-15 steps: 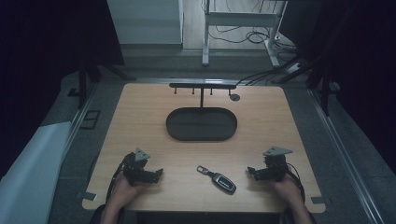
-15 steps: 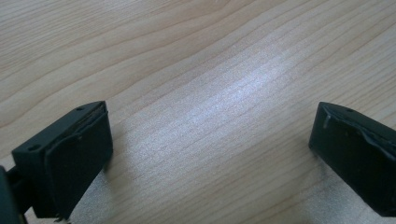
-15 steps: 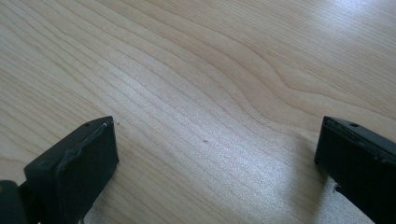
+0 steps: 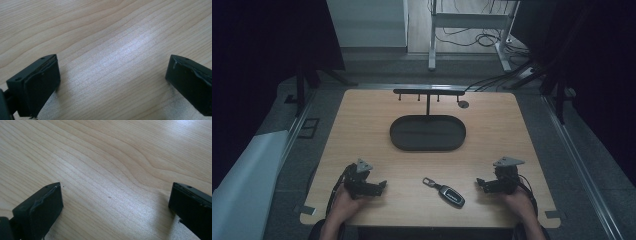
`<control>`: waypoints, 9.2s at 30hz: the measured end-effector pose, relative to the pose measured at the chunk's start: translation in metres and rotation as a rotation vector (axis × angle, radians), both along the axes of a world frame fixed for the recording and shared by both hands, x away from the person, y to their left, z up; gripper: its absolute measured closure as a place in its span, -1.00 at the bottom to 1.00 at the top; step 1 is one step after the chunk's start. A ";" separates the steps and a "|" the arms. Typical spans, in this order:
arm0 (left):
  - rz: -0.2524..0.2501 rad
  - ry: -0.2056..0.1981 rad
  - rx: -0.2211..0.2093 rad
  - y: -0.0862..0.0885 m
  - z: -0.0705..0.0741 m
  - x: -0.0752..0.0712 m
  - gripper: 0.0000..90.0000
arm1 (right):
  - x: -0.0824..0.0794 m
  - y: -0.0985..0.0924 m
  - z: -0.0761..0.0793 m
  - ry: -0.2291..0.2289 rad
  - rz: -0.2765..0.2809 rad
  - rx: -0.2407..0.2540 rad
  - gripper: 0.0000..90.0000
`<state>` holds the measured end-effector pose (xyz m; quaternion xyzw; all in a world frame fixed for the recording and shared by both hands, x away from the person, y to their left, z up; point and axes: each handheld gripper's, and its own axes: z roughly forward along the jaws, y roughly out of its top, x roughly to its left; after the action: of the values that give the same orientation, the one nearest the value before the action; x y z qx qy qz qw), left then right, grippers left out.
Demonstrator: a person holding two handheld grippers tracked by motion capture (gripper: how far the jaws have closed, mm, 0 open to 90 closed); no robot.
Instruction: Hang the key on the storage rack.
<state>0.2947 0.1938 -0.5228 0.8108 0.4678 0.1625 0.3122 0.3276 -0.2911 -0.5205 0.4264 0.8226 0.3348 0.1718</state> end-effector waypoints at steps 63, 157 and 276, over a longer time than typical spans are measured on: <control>0.005 0.001 0.001 -0.001 0.000 0.000 -1.00 | -0.038 0.081 0.048 0.367 0.342 -0.382 -0.88; 0.007 0.000 -0.001 -0.001 0.000 0.001 -1.00 | 0.067 0.137 0.171 0.466 0.333 -0.416 0.08; 0.007 0.001 -0.002 -0.001 0.000 0.001 -1.00 | 0.198 0.096 0.189 0.426 -0.088 -0.385 0.08</control>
<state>0.2954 0.1930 -0.5228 0.8090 0.4707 0.1629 0.3121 0.5256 -0.1948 -0.3320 0.4818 0.8693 0.0677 0.0873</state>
